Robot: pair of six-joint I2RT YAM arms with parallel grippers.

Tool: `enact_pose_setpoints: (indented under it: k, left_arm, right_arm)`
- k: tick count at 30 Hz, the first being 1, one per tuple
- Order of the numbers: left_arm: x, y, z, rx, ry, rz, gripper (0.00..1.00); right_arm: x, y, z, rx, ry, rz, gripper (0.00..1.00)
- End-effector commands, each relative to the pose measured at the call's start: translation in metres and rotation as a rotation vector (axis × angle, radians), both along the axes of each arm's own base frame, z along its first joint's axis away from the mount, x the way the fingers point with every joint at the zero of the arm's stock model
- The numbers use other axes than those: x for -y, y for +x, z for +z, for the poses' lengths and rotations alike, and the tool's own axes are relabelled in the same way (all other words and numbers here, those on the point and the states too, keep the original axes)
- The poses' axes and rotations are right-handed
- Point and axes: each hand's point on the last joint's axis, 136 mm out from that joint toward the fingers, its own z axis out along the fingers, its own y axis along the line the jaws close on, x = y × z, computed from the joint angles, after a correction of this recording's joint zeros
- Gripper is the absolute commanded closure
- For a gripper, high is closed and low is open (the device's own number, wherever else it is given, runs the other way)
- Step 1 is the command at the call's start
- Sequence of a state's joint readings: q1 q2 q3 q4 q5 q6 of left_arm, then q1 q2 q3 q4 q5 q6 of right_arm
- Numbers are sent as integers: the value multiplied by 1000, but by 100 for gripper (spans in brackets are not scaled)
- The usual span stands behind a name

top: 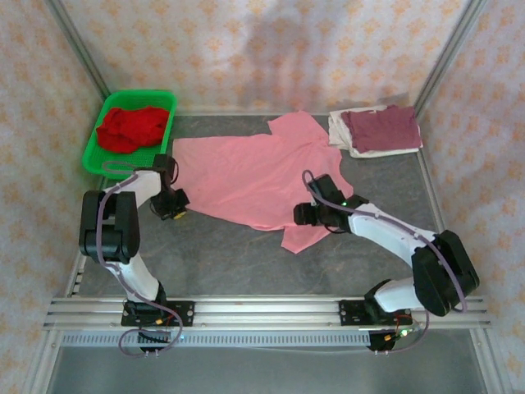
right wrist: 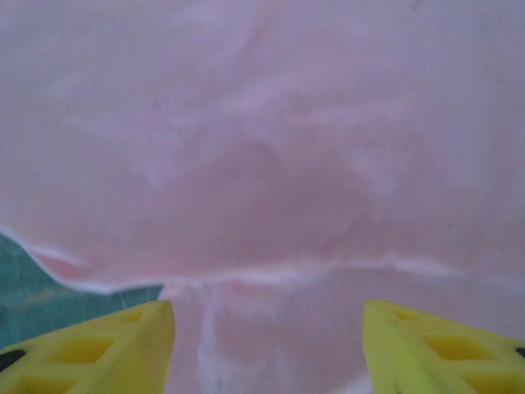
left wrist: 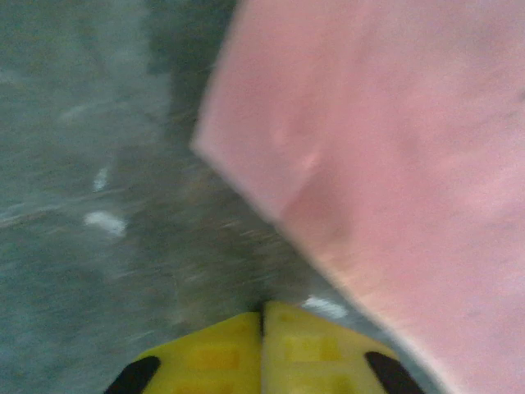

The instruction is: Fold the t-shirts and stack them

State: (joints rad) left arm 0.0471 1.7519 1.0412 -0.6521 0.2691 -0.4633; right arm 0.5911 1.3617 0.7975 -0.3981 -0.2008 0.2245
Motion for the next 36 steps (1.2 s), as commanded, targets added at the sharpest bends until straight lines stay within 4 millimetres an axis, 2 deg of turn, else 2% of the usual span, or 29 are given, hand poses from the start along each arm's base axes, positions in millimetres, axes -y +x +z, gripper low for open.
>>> enact_pose_setpoints:
  k: [1, 5, 12, 15, 19, 21, 23, 25, 27, 28, 30, 32, 34, 36]
  left_arm:
    - [16, 49, 8, 169, -48, -43, 100]
    - [12, 46, 23, 186, -19, -51, 100]
    - [10, 18, 47, 210, -8, -41, 100]
    - [3, 6, 54, 225, 1, -13, 100]
    - [-5, -1, 57, 233, -2, 20, 100]
    - [-7, -3, 60, 232, 12, 11, 100]
    - [-9, -4, 64, 237, 25, 7, 100]
    - [-11, -6, 65, 246, 39, 7, 100]
    - [-11, -6, 64, 259, 43, 6, 100]
    - [-10, -6, 62, 260, 37, 4, 92]
    - [-9, -3, 58, 259, 27, 6, 91]
    - [-8, 2, 56, 264, 20, 6, 90]
    - [-9, 9, 59, 282, 18, 7, 83]
    - [-8, 18, 65, 309, 16, 1, 77]
  right_arm:
    - [-5, -25, -6, -29, -48, 51, 38]
    - [-12, -54, -20, -48, -134, 146, 37]
    - [-26, -58, -35, -59, -236, 221, 35]
    - [-32, -64, -53, -113, -289, 261, 38]
    - [-39, -71, -74, -164, -381, 306, 49]
    - [-37, -71, -80, -184, -419, 299, 65]
    - [-36, -70, -78, -188, -434, 290, 76]
    - [-36, -65, -62, -165, -437, 278, 92]
    - [-46, -56, -36, -127, -384, 265, 100]
    - [-53, -51, -19, -118, -324, 252, 100]
    - [-70, -37, 21, -100, -174, 223, 100]
    - [-78, -15, 65, -50, -38, 161, 100]
    - [-78, 10, 100, -23, 96, 80, 100]
    - [-68, 42, 130, -15, 236, -36, 100]
